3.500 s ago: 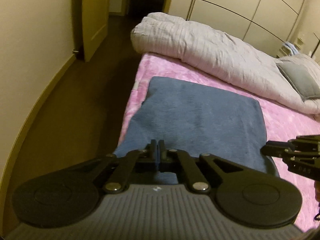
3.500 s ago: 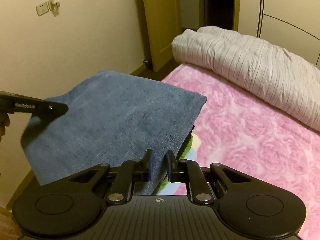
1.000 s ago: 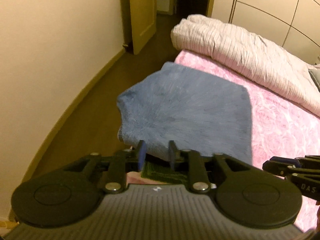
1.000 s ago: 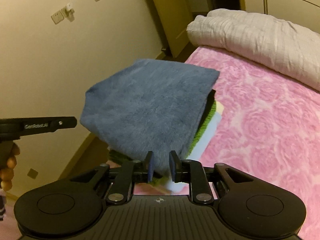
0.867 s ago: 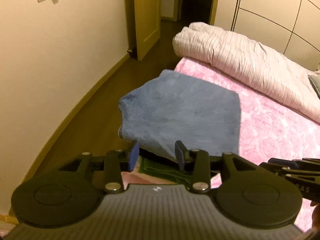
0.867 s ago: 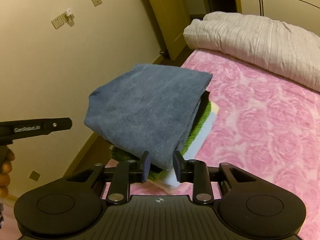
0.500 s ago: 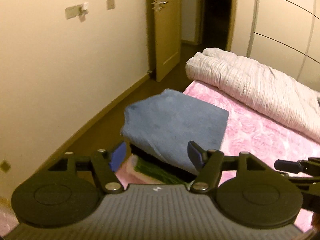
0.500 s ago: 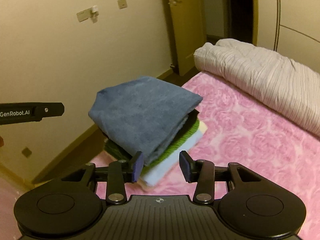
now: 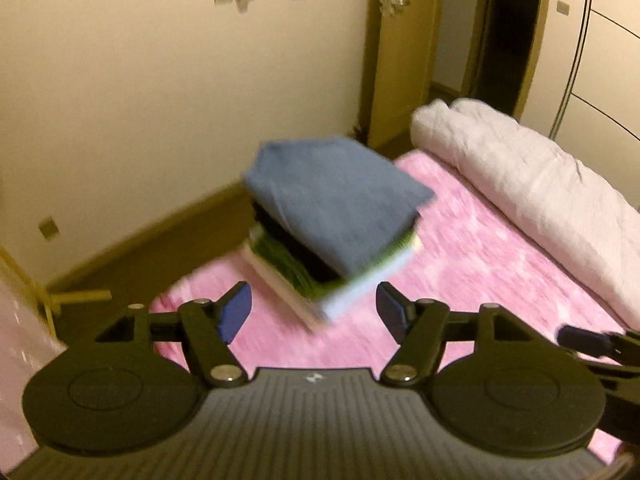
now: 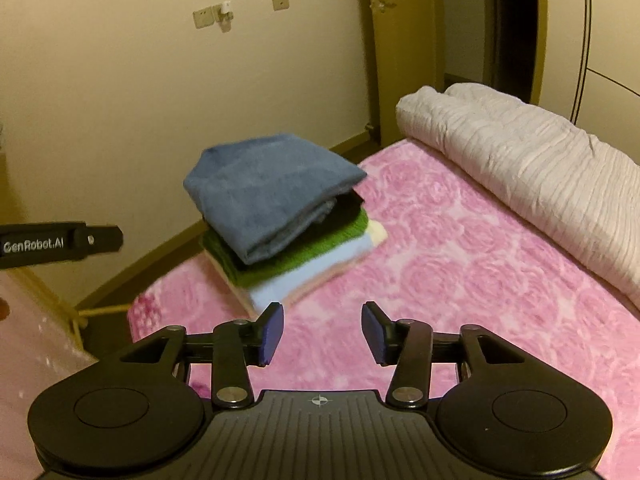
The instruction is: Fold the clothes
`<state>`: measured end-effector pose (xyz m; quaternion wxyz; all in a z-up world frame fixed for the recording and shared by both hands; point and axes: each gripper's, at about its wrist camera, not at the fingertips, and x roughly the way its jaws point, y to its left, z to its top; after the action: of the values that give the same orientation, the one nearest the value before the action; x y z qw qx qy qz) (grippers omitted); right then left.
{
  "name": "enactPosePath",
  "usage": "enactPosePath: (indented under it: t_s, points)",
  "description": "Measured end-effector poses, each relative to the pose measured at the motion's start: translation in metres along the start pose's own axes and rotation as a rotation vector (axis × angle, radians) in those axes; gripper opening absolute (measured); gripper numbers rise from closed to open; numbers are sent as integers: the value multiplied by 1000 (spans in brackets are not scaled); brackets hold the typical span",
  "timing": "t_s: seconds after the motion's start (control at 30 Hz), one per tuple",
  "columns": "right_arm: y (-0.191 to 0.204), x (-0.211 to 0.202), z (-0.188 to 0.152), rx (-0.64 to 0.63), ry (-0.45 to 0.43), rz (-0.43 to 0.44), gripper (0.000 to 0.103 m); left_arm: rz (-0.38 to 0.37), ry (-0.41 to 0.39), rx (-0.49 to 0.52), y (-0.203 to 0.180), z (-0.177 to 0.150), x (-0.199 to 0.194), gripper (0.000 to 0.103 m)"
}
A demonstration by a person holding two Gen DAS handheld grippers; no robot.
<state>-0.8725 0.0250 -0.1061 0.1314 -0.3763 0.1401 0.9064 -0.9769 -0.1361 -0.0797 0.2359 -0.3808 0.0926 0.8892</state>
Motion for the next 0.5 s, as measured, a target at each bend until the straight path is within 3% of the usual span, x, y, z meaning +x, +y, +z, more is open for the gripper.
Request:
enactPosePath:
  t_s: [0.3,0.5]
  points:
    - [-30,-22,-35,-67,111,38,47,52,53,-47,-37,-57,-31,64]
    - [-45,-24,-40,-119,155,50,47,78,85,-116,-53,-73,-34,63]
